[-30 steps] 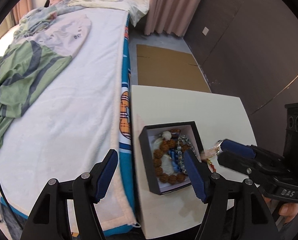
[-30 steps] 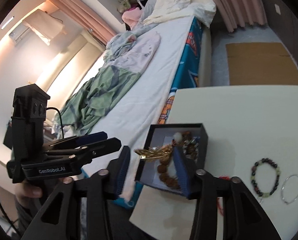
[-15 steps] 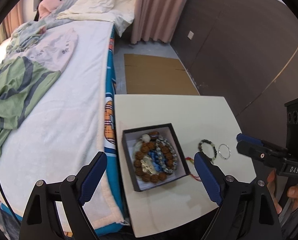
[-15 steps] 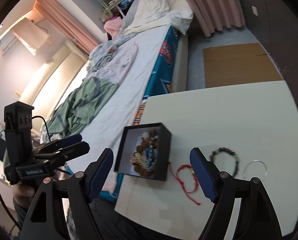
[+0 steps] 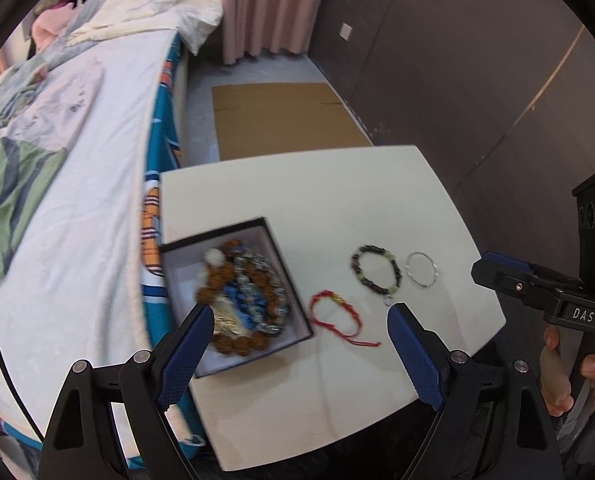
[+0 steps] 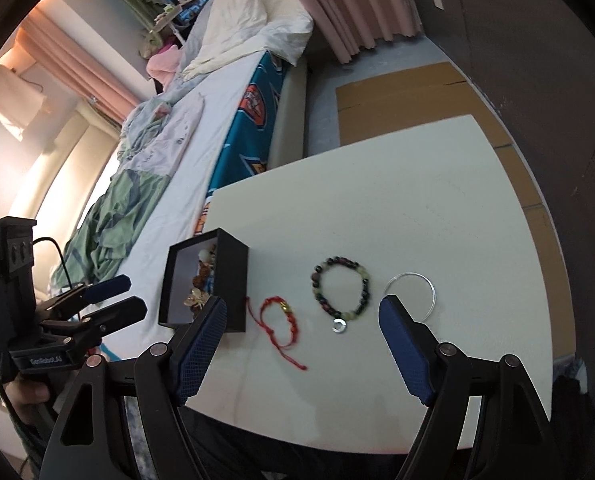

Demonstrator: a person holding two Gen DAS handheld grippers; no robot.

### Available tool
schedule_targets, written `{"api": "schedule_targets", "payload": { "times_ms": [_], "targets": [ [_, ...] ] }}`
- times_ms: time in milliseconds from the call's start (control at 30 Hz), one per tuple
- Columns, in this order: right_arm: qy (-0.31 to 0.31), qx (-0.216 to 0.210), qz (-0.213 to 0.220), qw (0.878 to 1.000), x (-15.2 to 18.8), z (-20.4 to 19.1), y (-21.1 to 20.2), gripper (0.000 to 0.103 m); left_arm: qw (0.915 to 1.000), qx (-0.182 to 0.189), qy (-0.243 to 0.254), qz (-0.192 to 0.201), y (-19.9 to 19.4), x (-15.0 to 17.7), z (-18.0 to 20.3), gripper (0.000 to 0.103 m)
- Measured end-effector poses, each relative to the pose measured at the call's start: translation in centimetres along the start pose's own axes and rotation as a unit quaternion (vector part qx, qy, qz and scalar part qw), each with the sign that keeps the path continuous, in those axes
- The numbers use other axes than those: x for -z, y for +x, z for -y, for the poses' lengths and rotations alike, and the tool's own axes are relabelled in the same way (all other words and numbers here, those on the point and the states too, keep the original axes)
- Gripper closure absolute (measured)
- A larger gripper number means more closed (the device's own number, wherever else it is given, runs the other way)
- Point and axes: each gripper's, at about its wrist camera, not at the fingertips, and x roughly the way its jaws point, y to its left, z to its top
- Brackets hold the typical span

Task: Organize jewelry
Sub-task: 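Grasp the red string bracelet with the left tool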

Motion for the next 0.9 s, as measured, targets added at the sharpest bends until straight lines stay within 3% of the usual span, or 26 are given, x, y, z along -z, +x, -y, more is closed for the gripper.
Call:
{"api": "schedule_targets", "payload": {
  "times_ms": [300, 533, 633, 900],
  "targets": [
    [0.023, -0.001, 0.01, 1.0, 0.6, 3.3, -1.0, 0.024, 0.9987, 0.005, 0.013, -0.05, 4.0, -0.2, 4.5, 0.043],
    [0.036, 0.005, 0.011, 0.999, 0.7, 5.2, -1.2, 0.024, 0.9959, -0.005, -0.003, -0.09, 7.7, -0.2, 5.8, 0.051],
    [0.04, 0.005, 0.011, 0.999, 0.7, 5.9, -1.3, 0.024, 0.9941, -0.022, -0.02, -0.105, 9.1, -0.5, 5.9, 0.059],
    [0.045, 0.0, 0.016, 0.999, 0.8, 6.8, -1.7, 0.024, 0.9899, -0.052, -0.018, -0.13, 12.1, -0.8, 6.7, 0.066]
  ]
}}
